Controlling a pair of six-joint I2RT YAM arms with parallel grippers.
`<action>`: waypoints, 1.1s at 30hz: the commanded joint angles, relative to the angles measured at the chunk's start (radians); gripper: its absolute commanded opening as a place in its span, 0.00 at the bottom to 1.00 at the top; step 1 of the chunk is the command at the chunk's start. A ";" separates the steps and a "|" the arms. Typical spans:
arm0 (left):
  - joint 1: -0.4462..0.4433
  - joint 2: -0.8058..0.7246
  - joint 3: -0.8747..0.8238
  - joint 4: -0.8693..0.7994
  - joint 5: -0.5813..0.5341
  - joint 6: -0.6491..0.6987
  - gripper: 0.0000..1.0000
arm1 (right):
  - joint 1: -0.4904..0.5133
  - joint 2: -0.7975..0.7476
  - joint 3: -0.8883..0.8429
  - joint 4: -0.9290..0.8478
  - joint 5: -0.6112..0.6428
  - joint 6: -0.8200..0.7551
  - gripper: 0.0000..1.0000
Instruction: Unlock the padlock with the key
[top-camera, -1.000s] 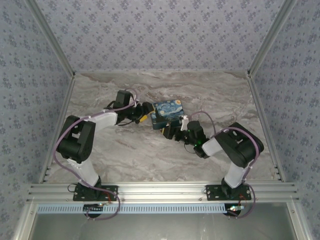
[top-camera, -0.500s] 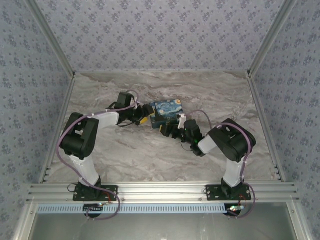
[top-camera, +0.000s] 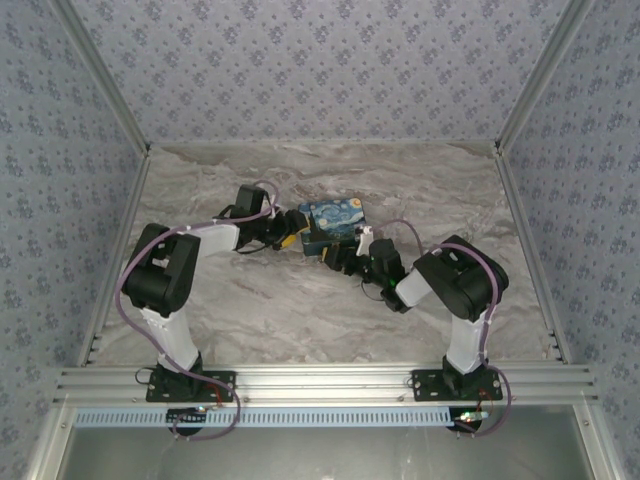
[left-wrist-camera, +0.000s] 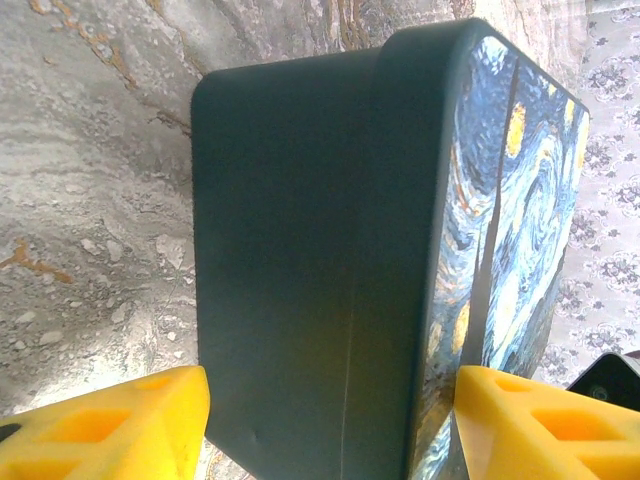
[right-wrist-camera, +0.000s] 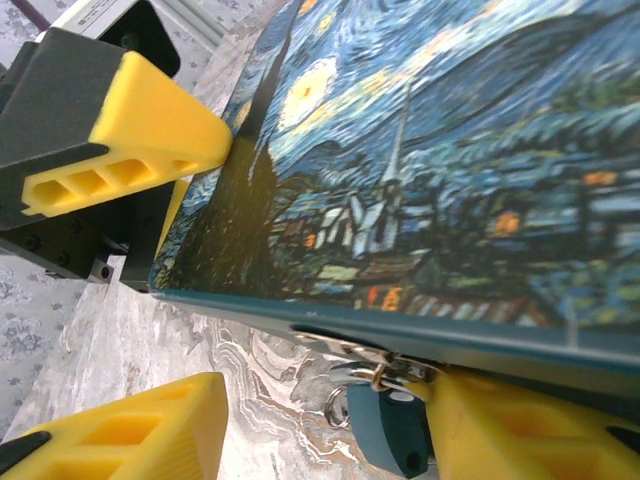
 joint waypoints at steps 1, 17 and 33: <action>-0.004 0.015 -0.013 0.002 -0.005 0.008 0.65 | -0.009 0.014 -0.003 0.052 -0.009 -0.001 0.51; -0.005 0.012 -0.010 -0.006 -0.007 0.008 0.64 | -0.016 0.047 0.017 0.089 -0.084 0.002 0.40; -0.004 0.019 -0.010 -0.008 -0.008 0.009 0.60 | -0.018 0.070 0.027 0.131 -0.105 -0.008 0.39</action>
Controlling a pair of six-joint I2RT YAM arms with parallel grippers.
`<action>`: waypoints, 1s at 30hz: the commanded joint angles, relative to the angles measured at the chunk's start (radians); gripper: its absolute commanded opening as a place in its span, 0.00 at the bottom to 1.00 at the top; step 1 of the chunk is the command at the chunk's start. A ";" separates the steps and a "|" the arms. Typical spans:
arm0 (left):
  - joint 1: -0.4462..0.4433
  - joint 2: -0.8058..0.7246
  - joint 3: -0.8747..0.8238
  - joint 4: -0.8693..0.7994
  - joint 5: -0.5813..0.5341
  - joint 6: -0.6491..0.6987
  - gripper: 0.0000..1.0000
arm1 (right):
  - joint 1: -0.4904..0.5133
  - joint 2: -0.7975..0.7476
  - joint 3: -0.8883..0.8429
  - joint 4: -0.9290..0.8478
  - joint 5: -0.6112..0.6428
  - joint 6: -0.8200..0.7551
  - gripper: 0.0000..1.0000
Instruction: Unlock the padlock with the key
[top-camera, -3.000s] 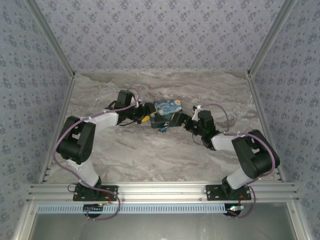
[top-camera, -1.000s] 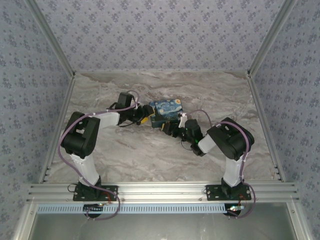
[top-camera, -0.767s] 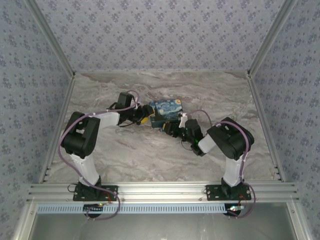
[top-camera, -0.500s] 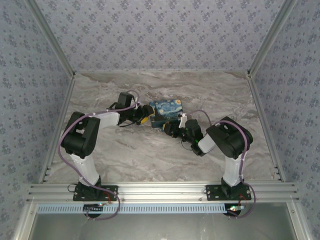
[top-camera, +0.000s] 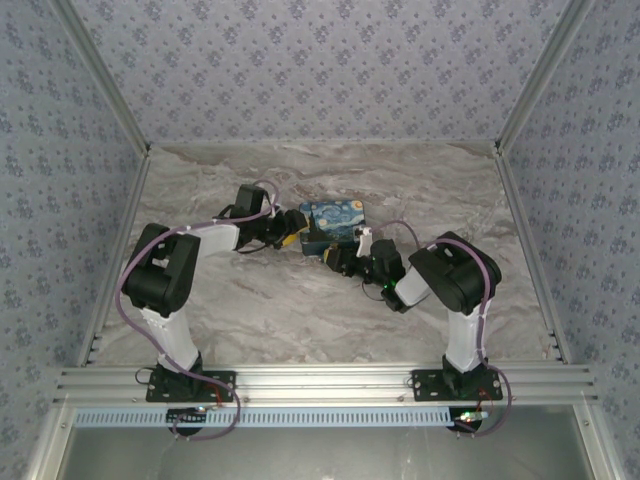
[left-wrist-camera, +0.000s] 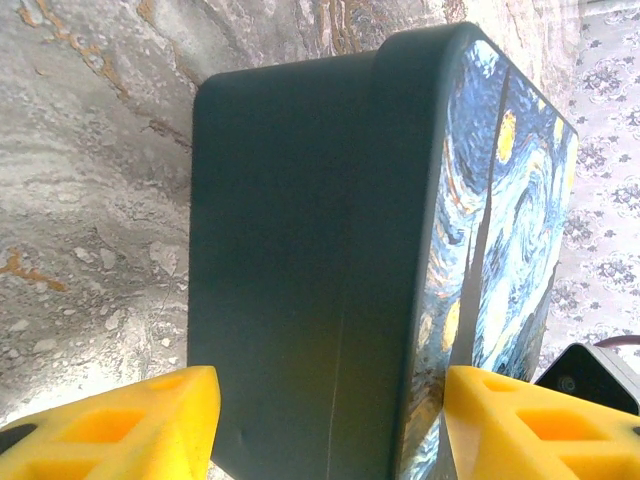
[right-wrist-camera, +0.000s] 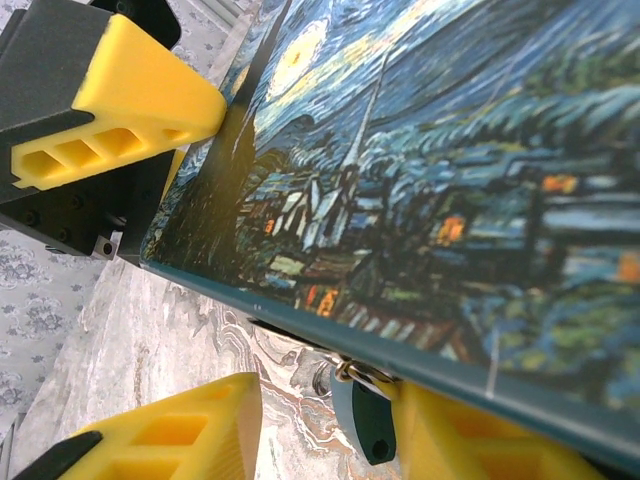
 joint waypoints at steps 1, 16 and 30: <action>-0.004 0.019 -0.010 -0.019 -0.010 0.008 0.59 | 0.000 0.009 0.021 0.070 -0.024 -0.016 0.38; -0.004 0.018 -0.012 -0.021 -0.016 0.004 0.58 | -0.009 0.009 0.017 0.049 0.002 -0.006 0.09; -0.004 0.007 -0.041 -0.019 -0.034 0.005 0.58 | -0.018 0.007 -0.009 0.103 0.034 0.018 0.00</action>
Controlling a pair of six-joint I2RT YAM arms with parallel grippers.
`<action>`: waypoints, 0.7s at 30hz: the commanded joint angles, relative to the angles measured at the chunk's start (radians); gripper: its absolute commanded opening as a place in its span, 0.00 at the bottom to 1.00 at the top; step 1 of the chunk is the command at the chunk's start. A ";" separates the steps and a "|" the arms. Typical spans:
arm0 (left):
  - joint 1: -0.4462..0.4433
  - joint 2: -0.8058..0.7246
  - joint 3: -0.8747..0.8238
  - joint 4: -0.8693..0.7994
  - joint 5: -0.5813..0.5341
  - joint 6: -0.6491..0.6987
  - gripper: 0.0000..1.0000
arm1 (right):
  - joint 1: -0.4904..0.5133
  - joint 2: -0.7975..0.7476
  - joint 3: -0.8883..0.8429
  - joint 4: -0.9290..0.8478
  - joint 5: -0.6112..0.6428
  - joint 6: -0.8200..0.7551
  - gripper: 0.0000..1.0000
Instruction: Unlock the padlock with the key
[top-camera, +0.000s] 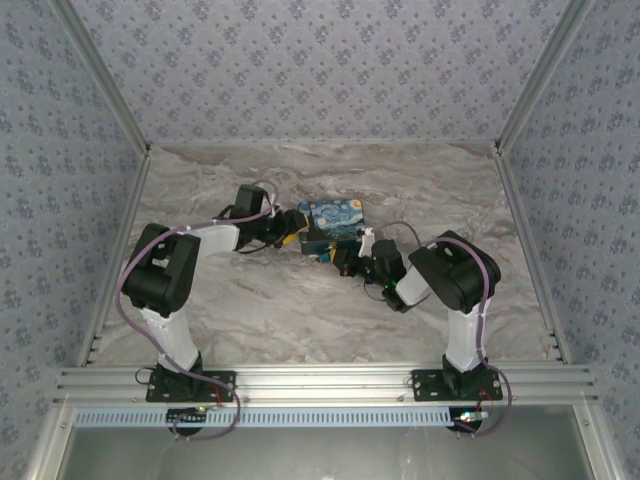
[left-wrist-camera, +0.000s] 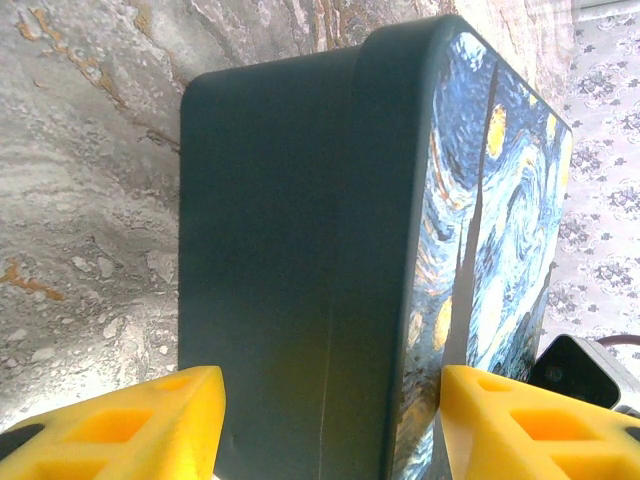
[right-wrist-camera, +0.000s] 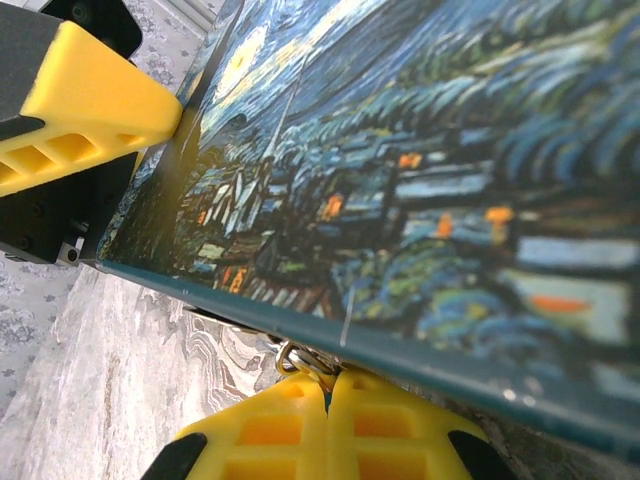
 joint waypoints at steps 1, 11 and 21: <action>-0.004 0.007 -0.034 -0.043 -0.033 0.009 0.58 | -0.007 -0.003 -0.008 0.109 0.009 0.027 0.00; -0.004 0.010 -0.055 -0.041 -0.042 0.013 0.58 | -0.027 -0.045 -0.056 0.134 0.044 0.045 0.00; -0.002 0.004 -0.073 -0.035 -0.042 0.012 0.58 | -0.043 -0.073 -0.092 0.154 0.063 0.065 0.00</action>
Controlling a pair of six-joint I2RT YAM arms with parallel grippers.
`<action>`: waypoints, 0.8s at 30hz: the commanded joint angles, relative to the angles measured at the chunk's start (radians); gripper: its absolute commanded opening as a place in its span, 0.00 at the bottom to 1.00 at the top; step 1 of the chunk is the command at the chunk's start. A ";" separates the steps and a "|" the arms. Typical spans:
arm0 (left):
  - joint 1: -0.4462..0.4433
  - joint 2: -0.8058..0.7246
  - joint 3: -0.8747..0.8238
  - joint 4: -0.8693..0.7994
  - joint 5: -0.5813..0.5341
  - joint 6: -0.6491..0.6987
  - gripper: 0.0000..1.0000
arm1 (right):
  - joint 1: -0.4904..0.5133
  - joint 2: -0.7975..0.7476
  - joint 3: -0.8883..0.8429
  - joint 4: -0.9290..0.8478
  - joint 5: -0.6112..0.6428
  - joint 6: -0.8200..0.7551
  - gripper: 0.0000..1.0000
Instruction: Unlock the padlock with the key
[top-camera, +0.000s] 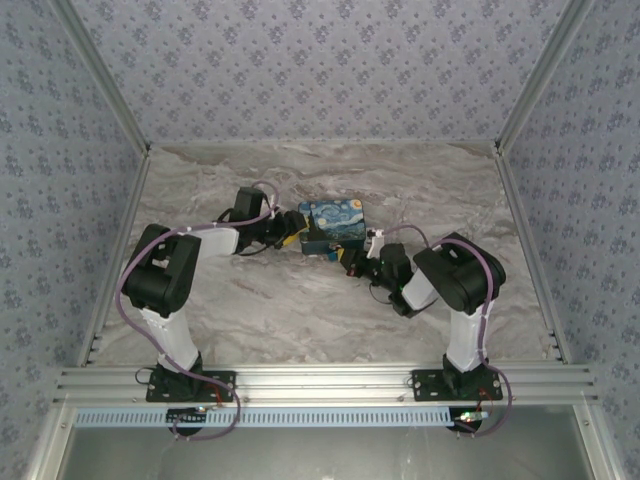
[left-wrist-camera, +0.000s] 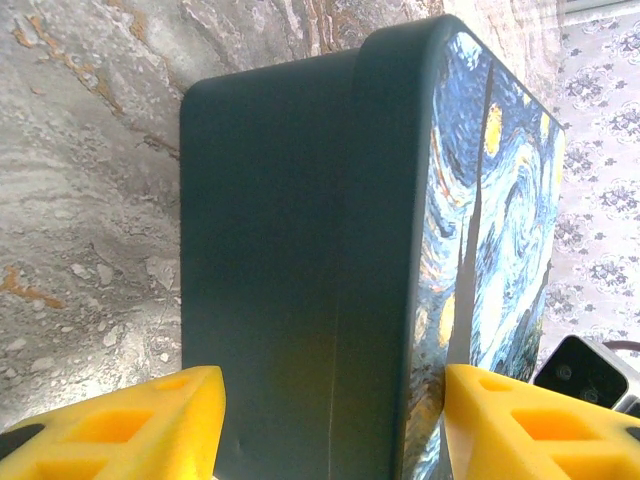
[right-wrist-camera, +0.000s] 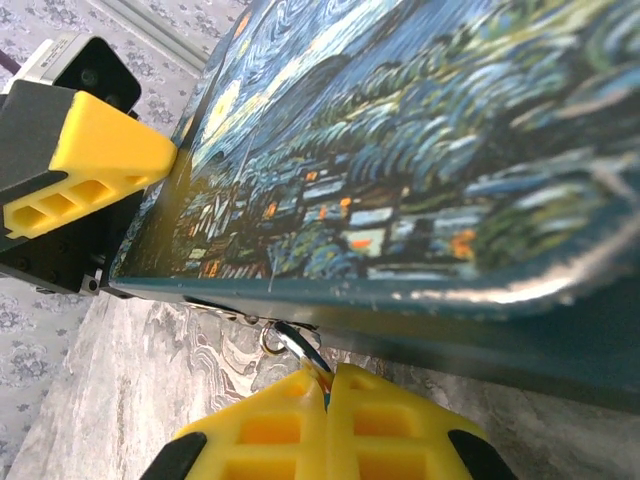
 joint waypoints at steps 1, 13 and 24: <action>-0.001 0.003 -0.037 -0.104 -0.039 0.012 0.59 | -0.011 -0.055 -0.025 0.067 0.043 0.002 0.00; 0.041 -0.119 -0.042 -0.085 -0.056 0.026 0.66 | -0.035 -0.199 -0.099 -0.099 0.046 -0.044 0.00; 0.080 -0.421 -0.076 -0.169 -0.250 0.160 0.73 | -0.030 -0.704 -0.090 -0.836 0.035 -0.189 0.00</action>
